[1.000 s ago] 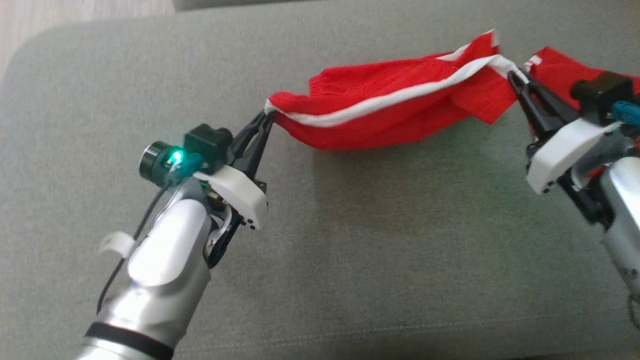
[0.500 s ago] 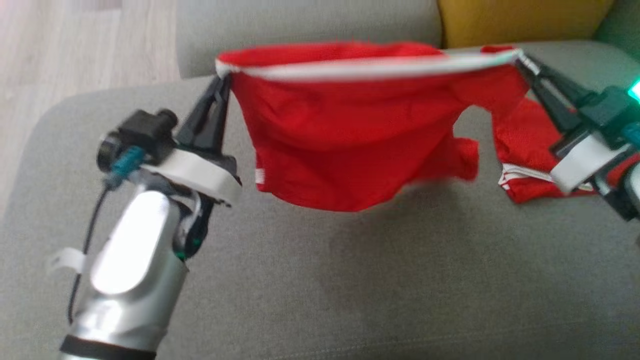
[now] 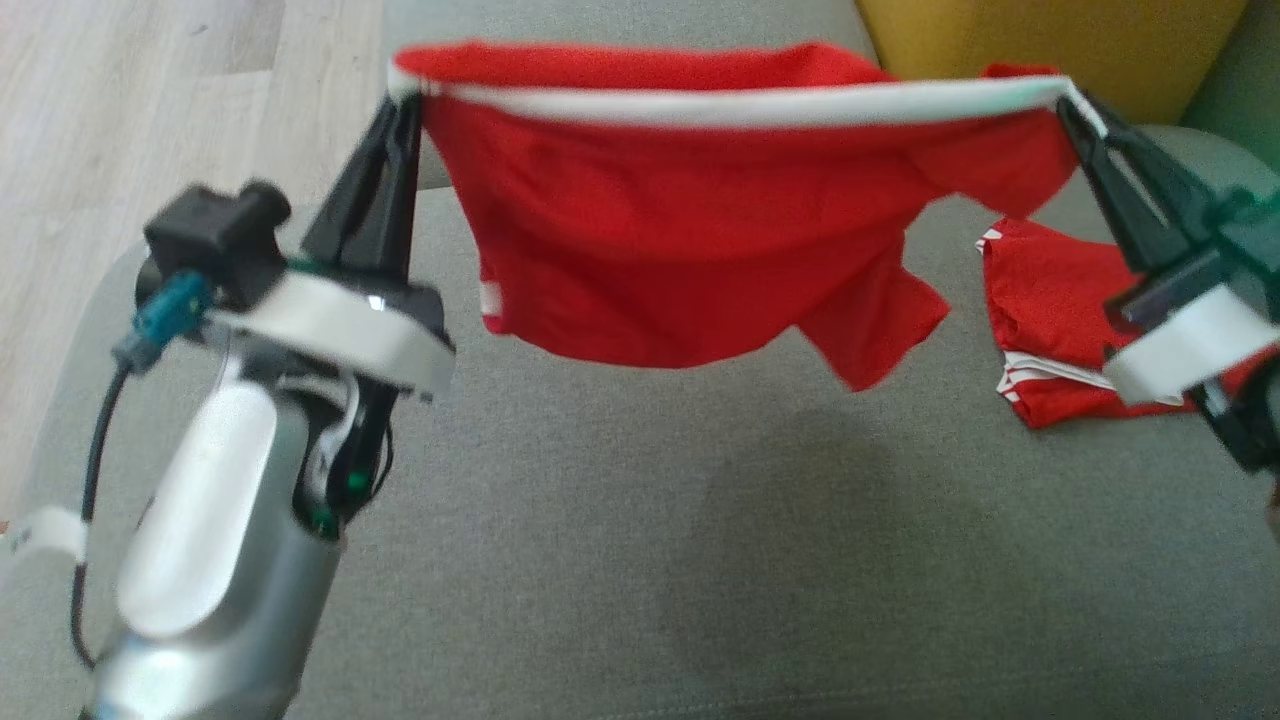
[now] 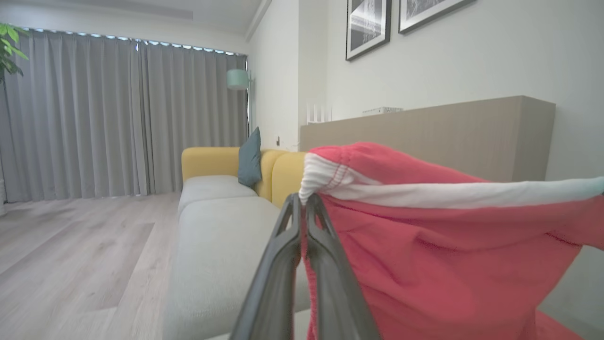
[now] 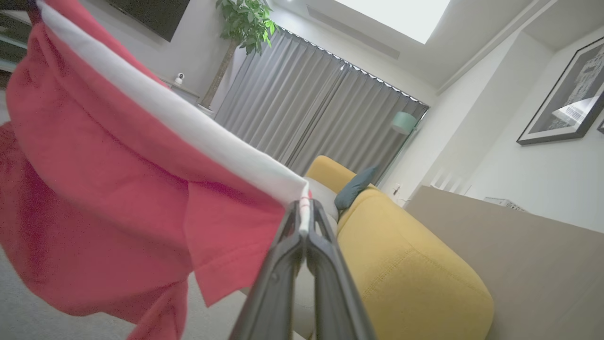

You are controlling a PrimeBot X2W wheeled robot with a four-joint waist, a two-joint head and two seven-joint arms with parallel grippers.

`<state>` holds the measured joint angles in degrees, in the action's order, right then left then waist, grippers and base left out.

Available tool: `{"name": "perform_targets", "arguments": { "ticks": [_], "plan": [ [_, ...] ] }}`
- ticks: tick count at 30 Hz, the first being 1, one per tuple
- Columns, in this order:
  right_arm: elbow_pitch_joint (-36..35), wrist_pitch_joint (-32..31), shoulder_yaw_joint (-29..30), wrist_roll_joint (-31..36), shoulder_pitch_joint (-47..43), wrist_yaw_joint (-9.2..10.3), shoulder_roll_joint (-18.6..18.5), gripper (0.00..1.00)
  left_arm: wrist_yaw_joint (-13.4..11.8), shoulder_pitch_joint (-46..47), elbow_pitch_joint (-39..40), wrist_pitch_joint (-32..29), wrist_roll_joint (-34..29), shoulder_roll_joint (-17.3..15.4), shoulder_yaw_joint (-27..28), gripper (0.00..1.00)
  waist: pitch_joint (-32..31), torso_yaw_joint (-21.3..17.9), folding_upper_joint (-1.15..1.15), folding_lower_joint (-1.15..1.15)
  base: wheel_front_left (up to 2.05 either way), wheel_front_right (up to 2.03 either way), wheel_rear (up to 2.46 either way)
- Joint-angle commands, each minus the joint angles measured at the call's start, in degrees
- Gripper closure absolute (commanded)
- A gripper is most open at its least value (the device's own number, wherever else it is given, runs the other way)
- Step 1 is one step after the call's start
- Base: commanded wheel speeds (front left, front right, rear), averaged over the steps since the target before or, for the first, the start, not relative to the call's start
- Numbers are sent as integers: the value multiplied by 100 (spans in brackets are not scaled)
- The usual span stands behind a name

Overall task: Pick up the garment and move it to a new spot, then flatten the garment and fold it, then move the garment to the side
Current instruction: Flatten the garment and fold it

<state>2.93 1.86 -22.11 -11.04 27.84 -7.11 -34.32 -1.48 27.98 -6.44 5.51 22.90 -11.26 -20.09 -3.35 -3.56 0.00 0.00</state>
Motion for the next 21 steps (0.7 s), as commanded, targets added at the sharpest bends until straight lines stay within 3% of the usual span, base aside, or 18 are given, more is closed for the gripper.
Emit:
{"name": "perform_targets", "arguments": {
  "ticks": [1, 11, 15, 21],
  "plan": [
    [-398, -118, 182, -84, -107, -37, -16, 100, -28, 89, 361, -141, 52, -277, 192, 100, 16, 5, 0, 0, 0, 0, 0],
    [-1329, -662, 589, -160, -482, -37, 12, 100, -55, -106, 855, -787, 158, -628, 209, 100, 256, -18, 0, 0, 0, 0, 0],
    [-1127, -813, 357, -354, -71, -37, 9, 100, 94, 236, 556, -991, 286, -653, 195, 100, 557, -41, 0, 0, 0, 0, 0],
    [-239, -686, -218, -406, 1087, -37, 45, 100, 322, 1181, -378, -913, 325, -622, 245, 100, 1068, -76, 0, 0, 0, 0, 0]
  ]
}}
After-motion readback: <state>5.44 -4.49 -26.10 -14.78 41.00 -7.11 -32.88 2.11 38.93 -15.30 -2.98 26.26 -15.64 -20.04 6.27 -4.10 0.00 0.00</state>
